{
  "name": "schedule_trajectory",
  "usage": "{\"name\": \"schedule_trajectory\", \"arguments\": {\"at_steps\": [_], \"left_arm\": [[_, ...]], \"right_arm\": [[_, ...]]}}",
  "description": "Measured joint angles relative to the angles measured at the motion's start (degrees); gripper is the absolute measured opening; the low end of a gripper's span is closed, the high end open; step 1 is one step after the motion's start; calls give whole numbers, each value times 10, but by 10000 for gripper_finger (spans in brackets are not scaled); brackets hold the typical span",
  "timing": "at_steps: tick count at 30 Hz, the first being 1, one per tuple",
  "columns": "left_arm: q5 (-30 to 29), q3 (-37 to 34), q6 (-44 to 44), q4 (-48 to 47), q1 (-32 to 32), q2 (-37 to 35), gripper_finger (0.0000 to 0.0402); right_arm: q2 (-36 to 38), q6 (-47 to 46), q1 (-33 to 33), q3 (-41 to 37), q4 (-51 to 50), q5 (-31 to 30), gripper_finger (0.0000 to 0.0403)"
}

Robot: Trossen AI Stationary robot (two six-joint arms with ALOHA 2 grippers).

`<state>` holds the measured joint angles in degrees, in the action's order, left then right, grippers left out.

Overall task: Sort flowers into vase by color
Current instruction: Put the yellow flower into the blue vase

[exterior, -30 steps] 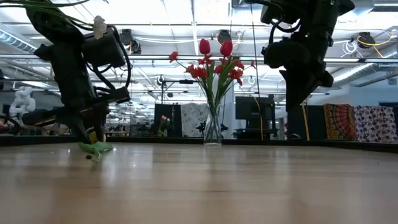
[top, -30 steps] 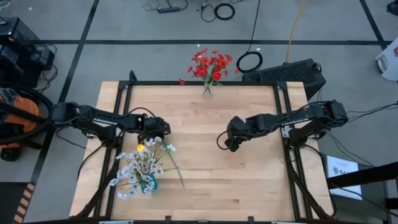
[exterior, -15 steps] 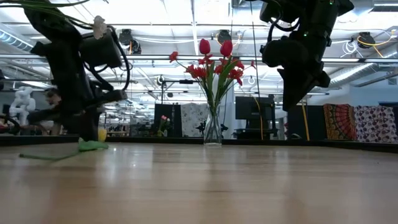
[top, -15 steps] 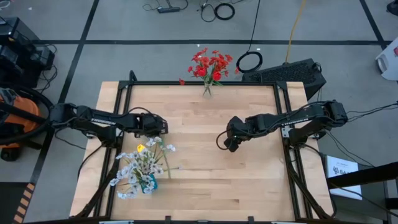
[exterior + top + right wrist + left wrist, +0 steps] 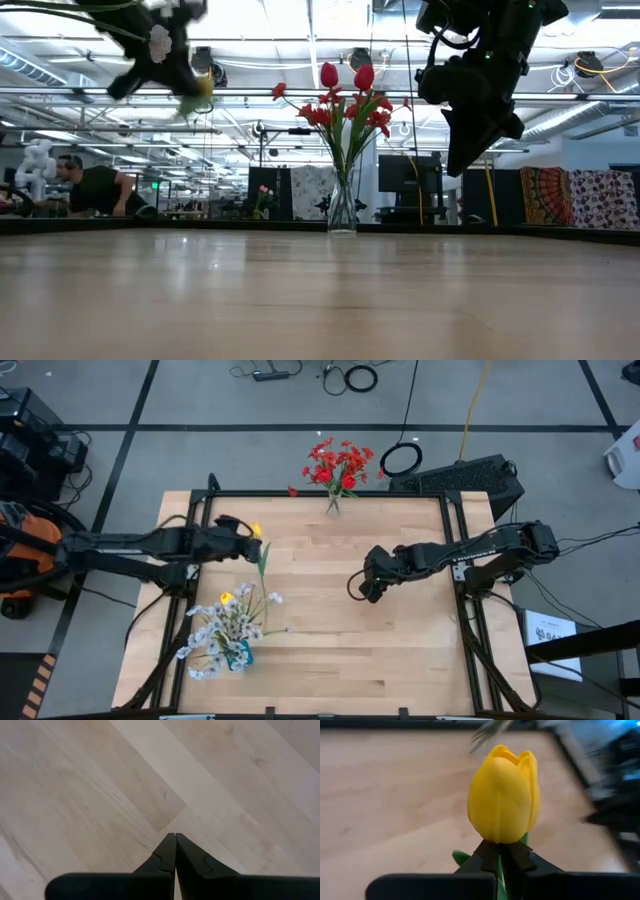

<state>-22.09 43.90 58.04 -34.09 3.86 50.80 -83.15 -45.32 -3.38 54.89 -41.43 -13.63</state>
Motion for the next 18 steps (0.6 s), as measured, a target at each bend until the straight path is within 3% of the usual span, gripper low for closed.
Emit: {"name": "schedule_trajectory", "arguments": {"at_steps": [5,13,18], "left_arm": [[-6,61,-86,-1,-28,-27,8],[-10,137,-323,-3,-51,-46,8],[-12,169,-436,-68,-50,-60,8]], "right_arm": [[0,2,0,0,1,0,0],[0,-19,-1,0,6,1,0],[0,-51,-4,0,17,1,0]]}}
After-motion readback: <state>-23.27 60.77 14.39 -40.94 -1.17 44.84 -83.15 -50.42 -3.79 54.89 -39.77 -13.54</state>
